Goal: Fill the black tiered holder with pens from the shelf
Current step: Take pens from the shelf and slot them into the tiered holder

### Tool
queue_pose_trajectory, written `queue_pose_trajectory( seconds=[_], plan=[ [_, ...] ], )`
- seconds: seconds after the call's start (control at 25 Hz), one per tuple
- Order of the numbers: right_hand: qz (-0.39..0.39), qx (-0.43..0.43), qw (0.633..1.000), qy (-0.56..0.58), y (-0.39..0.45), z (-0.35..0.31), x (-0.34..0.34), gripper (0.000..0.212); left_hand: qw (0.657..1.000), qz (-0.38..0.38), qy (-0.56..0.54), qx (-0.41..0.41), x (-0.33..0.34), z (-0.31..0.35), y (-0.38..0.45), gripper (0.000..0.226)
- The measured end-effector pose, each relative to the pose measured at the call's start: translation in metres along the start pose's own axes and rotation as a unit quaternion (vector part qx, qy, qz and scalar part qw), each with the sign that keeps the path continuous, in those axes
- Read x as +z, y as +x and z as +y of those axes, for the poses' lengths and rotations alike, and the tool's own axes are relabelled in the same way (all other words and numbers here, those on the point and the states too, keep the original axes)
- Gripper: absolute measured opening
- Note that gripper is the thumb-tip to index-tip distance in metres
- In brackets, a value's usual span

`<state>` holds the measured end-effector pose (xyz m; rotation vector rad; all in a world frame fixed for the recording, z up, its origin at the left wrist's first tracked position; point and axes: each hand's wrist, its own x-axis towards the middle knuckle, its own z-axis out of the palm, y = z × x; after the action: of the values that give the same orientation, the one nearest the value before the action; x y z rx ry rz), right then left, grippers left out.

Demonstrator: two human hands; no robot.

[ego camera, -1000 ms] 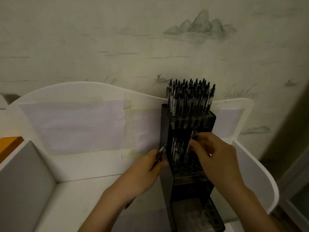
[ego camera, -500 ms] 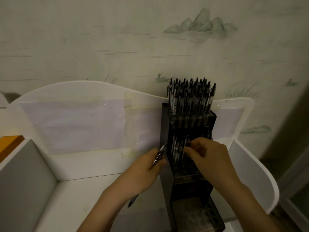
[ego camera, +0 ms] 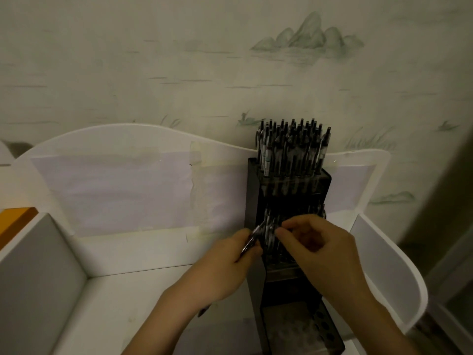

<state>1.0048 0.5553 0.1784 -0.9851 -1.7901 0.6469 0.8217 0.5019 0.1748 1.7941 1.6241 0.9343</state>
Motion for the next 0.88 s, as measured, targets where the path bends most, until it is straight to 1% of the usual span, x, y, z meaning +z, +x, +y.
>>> queue_pose_trajectory(
  seconds=[0.08,0.12,0.2,0.28,0.36,0.4,0.48,0.6,0.64,0.72,0.8,0.88],
  plan=[
    [-0.081,0.036,0.994,0.057,0.0,-0.006,0.004,0.029,1.0,-0.011,0.003,0.007,0.004,0.004,0.001,0.015],
    [-0.111,0.055,0.989,0.083,0.001,-0.007,0.007,0.027,1.0,-0.019,0.003,0.012,0.006,0.006,0.002,0.012],
    [-0.127,0.081,0.98,0.13,0.002,-0.008,0.009,0.013,0.999,-0.032,0.006,0.017,0.01,0.009,0.003,0.013],
    [-0.122,0.092,0.975,0.158,0.003,-0.008,0.006,0.011,0.999,-0.034,0.001,0.021,0.01,0.01,0.003,0.016],
    [-0.117,0.102,0.97,0.188,0.004,-0.012,-0.002,0.013,0.999,-0.031,-0.002,0.026,0.009,0.012,0.003,0.011],
    [-0.104,0.107,0.965,0.214,0.007,-0.015,-0.008,0.013,0.999,-0.028,0.001,0.028,0.008,0.013,0.003,0.012],
    [-0.059,0.118,0.954,0.269,0.015,-0.022,-0.023,0.011,0.999,-0.022,0.0,0.03,0.006,0.013,0.002,0.019],
    [0.027,0.092,0.945,0.313,0.027,-0.029,-0.048,0.014,0.999,-0.019,-0.015,0.028,0.004,0.011,0.0,0.013],
    [0.051,0.068,0.95,0.299,0.03,-0.03,-0.055,0.017,0.999,-0.02,-0.02,0.025,0.003,0.01,0.0,0.013],
    [0.076,0.018,0.971,0.228,0.033,-0.029,-0.062,0.021,0.999,-0.021,-0.029,0.015,0.002,0.009,0.0,0.019],
    [0.076,-0.009,0.987,0.14,0.033,-0.026,-0.06,0.024,0.999,-0.02,-0.03,0.007,0.002,0.01,0.001,0.025],
    [0.066,-0.008,0.995,0.075,0.031,-0.019,-0.05,0.024,1.0,-0.014,-0.019,0.012,0.001,0.012,0.003,0.03]
  ],
)
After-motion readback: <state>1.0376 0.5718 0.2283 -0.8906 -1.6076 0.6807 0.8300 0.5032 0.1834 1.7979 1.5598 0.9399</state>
